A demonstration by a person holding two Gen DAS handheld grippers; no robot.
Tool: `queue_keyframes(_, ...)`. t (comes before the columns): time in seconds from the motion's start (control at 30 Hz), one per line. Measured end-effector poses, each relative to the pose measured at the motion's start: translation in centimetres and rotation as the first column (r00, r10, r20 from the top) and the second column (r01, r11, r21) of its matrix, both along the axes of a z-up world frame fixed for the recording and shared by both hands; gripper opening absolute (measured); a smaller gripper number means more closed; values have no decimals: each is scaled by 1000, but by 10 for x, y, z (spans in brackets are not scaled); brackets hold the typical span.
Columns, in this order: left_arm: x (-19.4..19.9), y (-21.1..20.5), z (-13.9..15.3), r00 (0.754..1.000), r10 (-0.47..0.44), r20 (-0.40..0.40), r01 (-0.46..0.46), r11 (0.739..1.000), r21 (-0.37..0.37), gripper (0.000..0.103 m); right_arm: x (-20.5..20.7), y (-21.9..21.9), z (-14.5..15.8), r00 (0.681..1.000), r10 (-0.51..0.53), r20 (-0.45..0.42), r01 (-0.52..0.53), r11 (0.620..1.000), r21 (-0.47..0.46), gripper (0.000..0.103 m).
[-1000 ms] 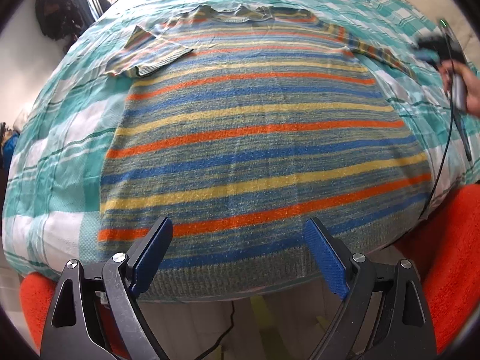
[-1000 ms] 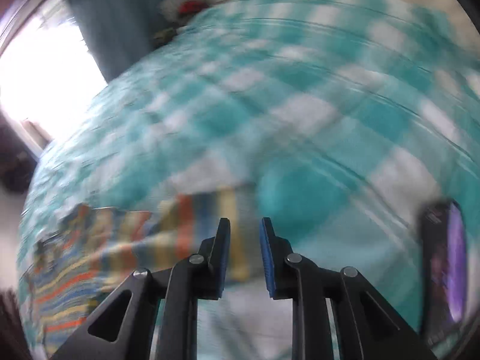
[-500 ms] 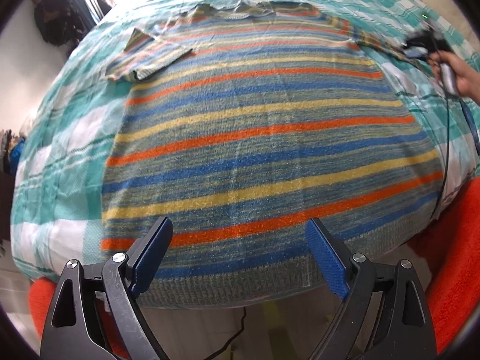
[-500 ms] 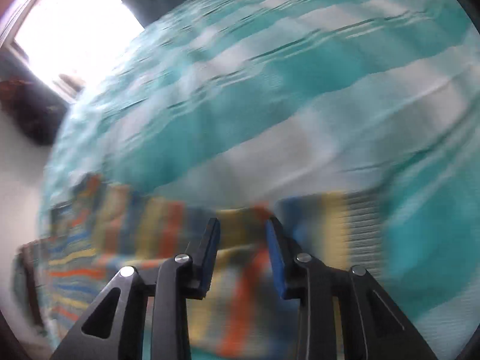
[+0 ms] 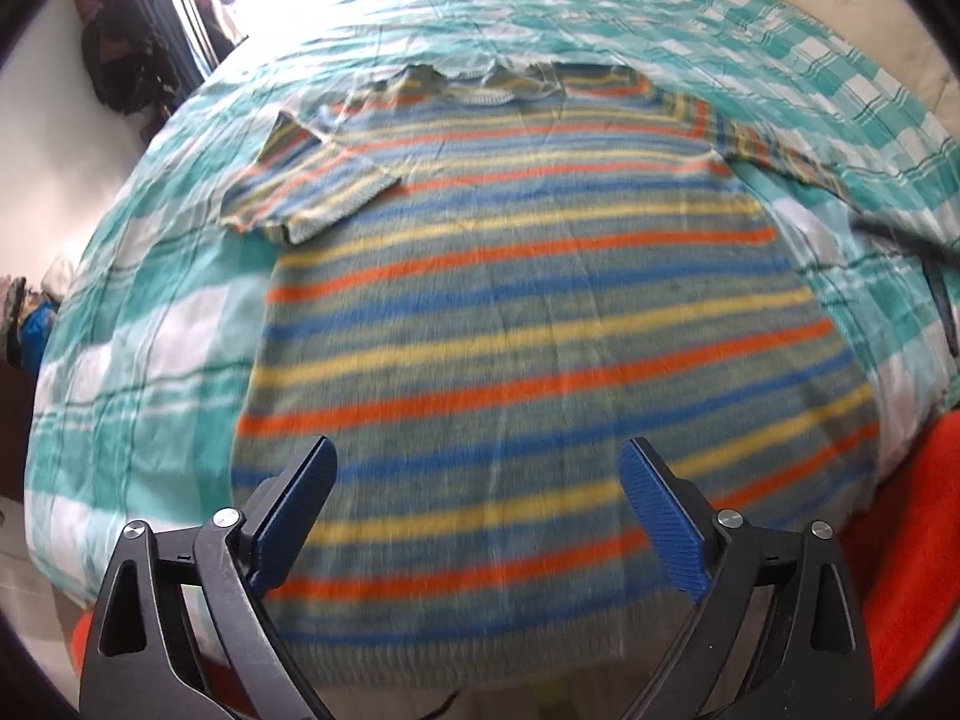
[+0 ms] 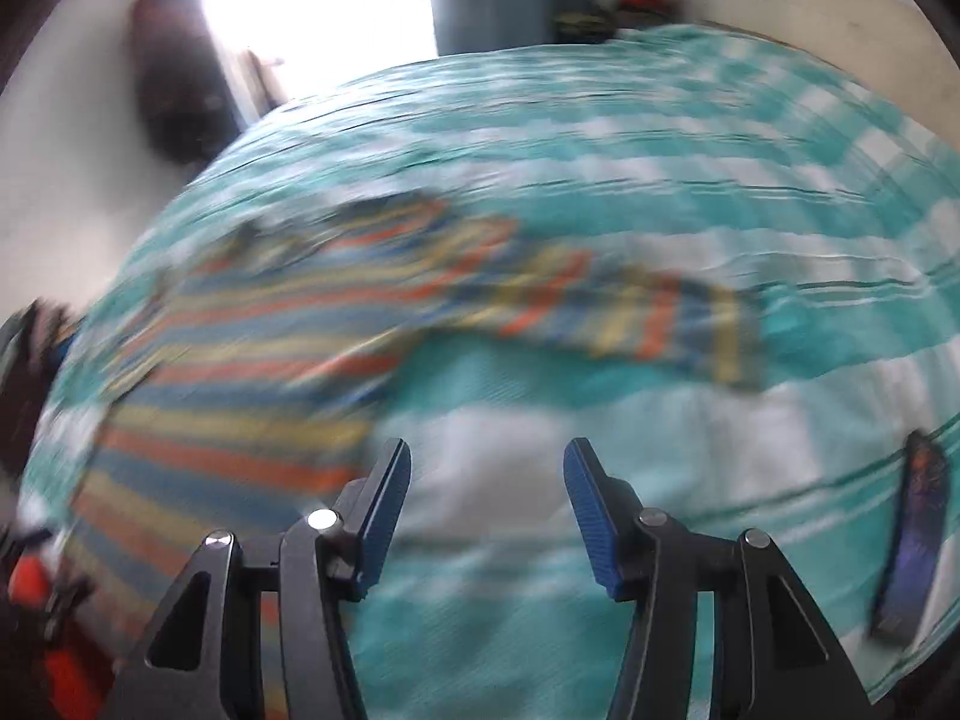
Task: Fold small clothes
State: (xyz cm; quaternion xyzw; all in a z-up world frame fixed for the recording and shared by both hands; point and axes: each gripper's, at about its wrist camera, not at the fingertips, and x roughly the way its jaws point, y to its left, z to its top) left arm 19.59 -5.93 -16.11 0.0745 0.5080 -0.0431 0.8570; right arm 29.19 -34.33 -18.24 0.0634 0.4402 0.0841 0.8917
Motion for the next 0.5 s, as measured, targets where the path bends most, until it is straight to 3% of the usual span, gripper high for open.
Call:
queue_keyframes(0.1, 7, 3, -22, 998, 24, -57, -23, 999, 22, 96, -40, 54, -13, 996, 83, -17, -83, 997, 7, 54)
queue_keyframes(0.17, 3, 11, -29, 994, 38, -104, -37, 999, 7, 94, -57, 79, -32, 991, 125, -52, -125, 992, 1, 63)
queue_keyframes(0.23, -6, 18, -21, 993, 28, -111, -29, 1000, -9, 94, -66, 93, -54, 984, 141, -111, -146, 989, -38, 63)
queue_keyframes(0.3, -14, 27, -2, 995, 5, -99, -8, 1000, -25, 94, -77, 101, -59, 982, 154, -108, -162, 984, -74, 64)
queue_keyframes(0.4, -5, 45, 45, 999, -35, 5, 36, 998, -56, 94, -81, 105, -59, 981, 171, -97, -179, 980, -89, 69)
queue_keyframes(0.5, 31, 58, 94, 985, -49, 164, 58, 997, -48, 96, -76, 103, -63, 981, 165, -103, -173, 982, -74, 70)
